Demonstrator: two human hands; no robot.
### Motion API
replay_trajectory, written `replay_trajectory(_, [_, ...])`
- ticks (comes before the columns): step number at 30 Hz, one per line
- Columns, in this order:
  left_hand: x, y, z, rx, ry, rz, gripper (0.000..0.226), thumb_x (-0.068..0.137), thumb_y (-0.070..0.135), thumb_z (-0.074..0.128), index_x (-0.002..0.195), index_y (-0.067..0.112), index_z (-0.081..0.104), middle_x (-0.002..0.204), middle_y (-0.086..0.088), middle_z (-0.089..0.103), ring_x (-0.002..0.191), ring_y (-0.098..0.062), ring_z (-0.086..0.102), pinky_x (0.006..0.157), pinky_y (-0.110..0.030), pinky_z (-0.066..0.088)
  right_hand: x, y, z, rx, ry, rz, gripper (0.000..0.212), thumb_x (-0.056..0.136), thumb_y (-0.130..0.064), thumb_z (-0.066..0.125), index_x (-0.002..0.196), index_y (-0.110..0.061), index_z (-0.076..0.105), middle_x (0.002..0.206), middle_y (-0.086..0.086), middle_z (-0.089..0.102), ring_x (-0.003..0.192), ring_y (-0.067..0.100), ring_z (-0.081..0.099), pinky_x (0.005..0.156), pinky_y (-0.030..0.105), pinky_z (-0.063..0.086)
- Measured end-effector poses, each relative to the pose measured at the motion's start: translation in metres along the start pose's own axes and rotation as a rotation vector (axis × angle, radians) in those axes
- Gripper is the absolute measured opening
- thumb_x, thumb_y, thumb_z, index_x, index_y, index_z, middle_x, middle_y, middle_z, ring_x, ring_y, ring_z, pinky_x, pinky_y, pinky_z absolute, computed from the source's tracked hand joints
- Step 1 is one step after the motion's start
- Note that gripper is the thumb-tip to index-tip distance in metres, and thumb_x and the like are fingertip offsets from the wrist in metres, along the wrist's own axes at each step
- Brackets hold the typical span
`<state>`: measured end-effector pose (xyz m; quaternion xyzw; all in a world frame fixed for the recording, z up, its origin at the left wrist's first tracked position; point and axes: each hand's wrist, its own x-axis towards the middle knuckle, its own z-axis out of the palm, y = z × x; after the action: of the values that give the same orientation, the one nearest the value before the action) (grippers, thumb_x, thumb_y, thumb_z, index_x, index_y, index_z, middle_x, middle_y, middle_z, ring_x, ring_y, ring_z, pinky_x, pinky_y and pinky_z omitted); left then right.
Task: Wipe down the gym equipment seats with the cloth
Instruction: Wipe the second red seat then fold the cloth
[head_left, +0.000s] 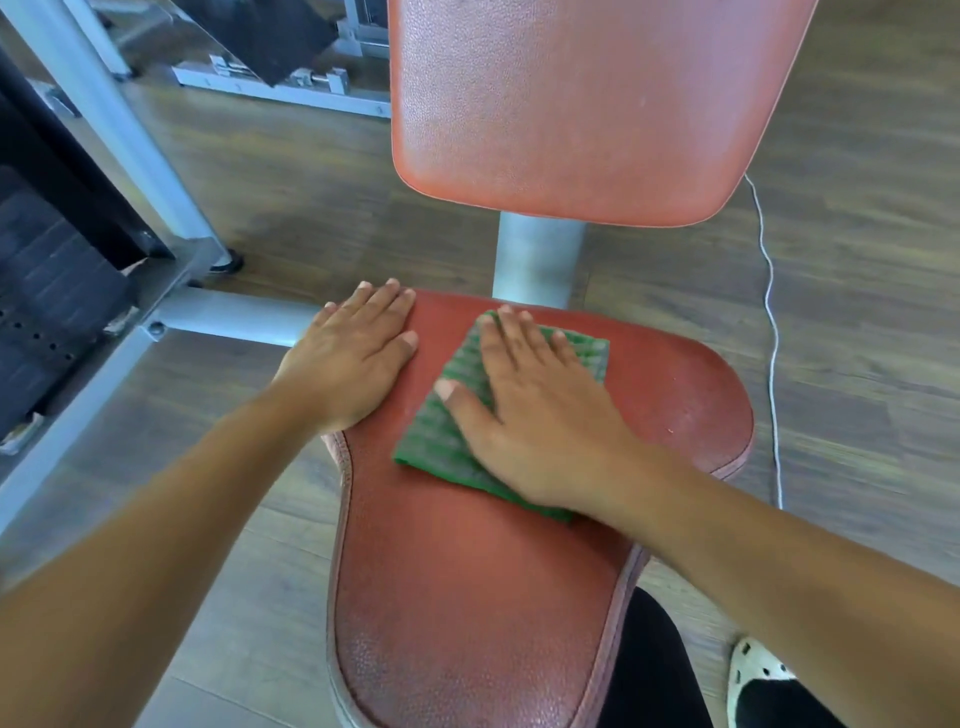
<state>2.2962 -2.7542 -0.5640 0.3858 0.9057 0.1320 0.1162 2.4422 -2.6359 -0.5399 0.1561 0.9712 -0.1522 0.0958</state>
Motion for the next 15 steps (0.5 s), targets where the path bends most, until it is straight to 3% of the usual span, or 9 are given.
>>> replay_trajectory(3, [0.003,-0.002,0.001,0.004,0.002,0.007,0.052,0.102,0.035,0.03,0.151,0.027,0.016,0.159,0.009,0.006,0.147,-0.01,-0.001,0.116,-0.03,-0.002,-0.004,0.045,-0.009,-0.067,0.014,0.117,0.077,0.096,-0.059,0.012,0.153,-0.011,-0.003,0.161,0.007,-0.01,0.148,0.017,-0.01,0.12,0.037,-0.006])
replay_trajectory(6, [0.003,-0.003,0.001,0.004,-0.015,-0.009,0.067,0.091,0.058,0.022,0.151,0.031,0.015,0.159,0.012,0.006,0.146,-0.008,-0.001,0.116,-0.03,-0.002,0.007,0.077,-0.015,-0.109,0.03,0.197,0.078,0.094,-0.059,0.013,0.154,-0.01,0.004,0.162,0.008,-0.003,0.148,0.018,-0.003,0.12,0.038,0.0])
replay_trajectory(10, [0.003,-0.002,0.0,-0.032,-0.017,-0.029,0.097,0.061,0.074,0.005,0.15,0.035,0.015,0.158,0.015,0.005,0.146,-0.005,-0.002,0.116,-0.03,-0.002,0.012,0.072,-0.014,-0.102,0.041,0.043,0.075,0.094,-0.059,0.013,0.154,-0.014,0.005,0.162,0.003,0.0,0.148,0.015,-0.001,0.12,0.035,0.0])
replay_trajectory(13, [0.002,-0.001,0.001,-0.023,-0.006,-0.032,0.097,0.061,0.077,0.005,0.149,0.038,0.014,0.158,0.017,0.005,0.145,-0.004,-0.003,0.116,-0.029,-0.002,-0.015,0.063,-0.008,-0.072,0.064,-0.094,0.089,0.079,-0.067,-0.003,0.154,-0.019,0.0,0.161,-0.004,-0.007,0.147,0.009,-0.009,0.119,0.031,-0.007])
replay_trajectory(15, [0.003,-0.002,0.002,0.004,0.007,-0.022,0.096,0.062,0.078,0.005,0.149,0.039,0.014,0.158,0.017,0.006,0.145,-0.004,-0.002,0.116,-0.03,-0.001,-0.032,0.073,-0.006,-0.06,0.1,-0.076,0.09,0.077,-0.068,-0.005,0.154,-0.021,0.001,0.161,-0.005,-0.006,0.146,0.007,-0.009,0.12,0.031,-0.006])
